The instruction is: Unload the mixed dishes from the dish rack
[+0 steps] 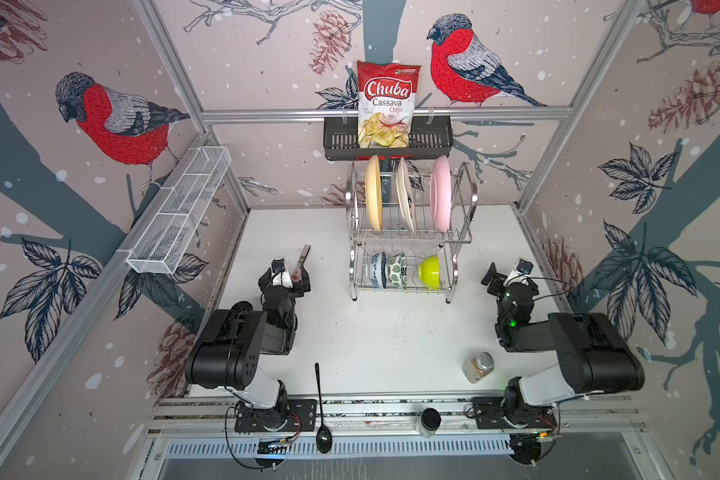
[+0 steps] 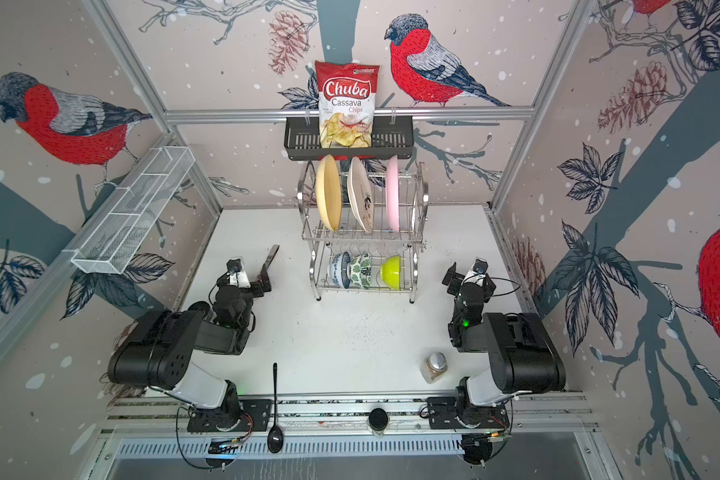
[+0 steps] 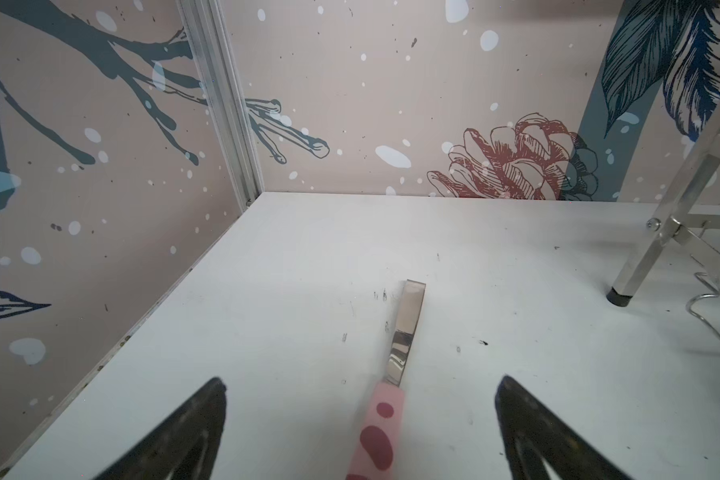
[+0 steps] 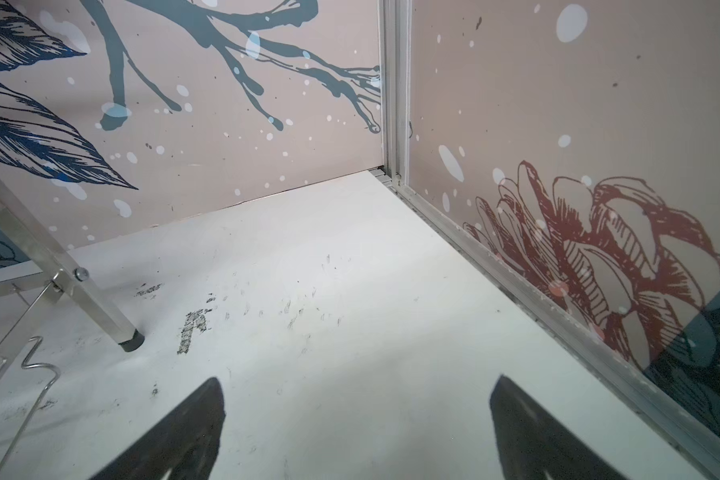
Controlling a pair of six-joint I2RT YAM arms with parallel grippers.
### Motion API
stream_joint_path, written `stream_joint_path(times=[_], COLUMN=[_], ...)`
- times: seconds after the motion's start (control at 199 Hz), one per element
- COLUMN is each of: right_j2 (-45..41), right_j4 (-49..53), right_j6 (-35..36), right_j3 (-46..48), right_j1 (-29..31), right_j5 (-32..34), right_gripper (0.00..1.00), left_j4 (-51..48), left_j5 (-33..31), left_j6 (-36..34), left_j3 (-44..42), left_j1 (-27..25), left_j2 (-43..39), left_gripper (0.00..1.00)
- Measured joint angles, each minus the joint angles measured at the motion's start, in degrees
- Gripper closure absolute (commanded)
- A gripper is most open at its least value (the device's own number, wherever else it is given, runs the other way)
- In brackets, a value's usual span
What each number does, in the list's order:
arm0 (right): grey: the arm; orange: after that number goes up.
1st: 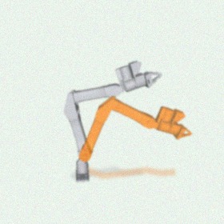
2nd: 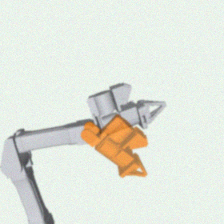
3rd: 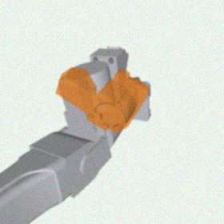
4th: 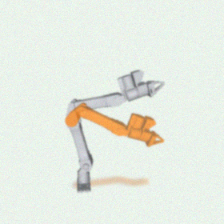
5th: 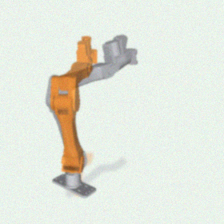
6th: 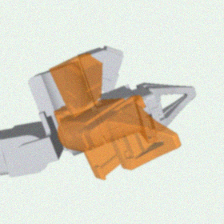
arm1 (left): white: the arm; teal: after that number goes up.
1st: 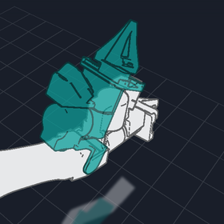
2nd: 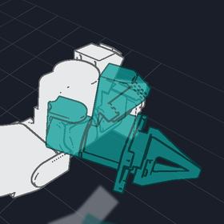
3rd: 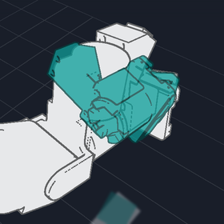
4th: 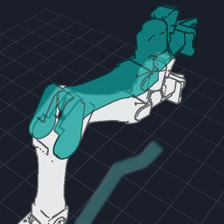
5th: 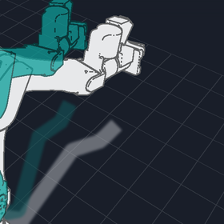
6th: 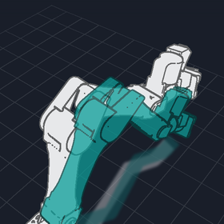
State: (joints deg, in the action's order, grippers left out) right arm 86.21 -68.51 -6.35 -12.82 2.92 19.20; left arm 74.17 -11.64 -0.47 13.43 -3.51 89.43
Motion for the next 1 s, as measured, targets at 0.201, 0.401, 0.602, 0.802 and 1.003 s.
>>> stream_joint_path(times=[0.201,0.401,0.602,0.802,1.003], right_j2=[-0.04,-0.04,-0.04,-0.04,-1.36], right_j4=[0.00,0.00,0.00,0.00,0.46], right_j6=[0.00,0.00,-0.02,-0.02,0.02], right_j3=[0.09,0.09,0.09,0.09,0.07], right_j1=[0.00,-0.11,-0.11,-0.13,-0.04], right_j5=[-0.02,-0.07,-0.22,-0.22,-0.20], right_gripper=[0.00,0.00,0.00,0.00,0.00], left_j4=[0.00,0.00,0.00,-0.02,-1.84], left_j5=[0.00,0.00,0.00,0.00,-0.07], left_j6=[0.00,0.00,0.00,0.00,0.02], left_j3=[0.00,0.00,0.00,0.00,-0.02], left_j1=[0.00,0.00,0.00,0.17,0.15], left_j2=[0.00,0.00,0.00,0.00,-2.36], left_gripper=[0.01,0.01,0.01,0.01,0.01])
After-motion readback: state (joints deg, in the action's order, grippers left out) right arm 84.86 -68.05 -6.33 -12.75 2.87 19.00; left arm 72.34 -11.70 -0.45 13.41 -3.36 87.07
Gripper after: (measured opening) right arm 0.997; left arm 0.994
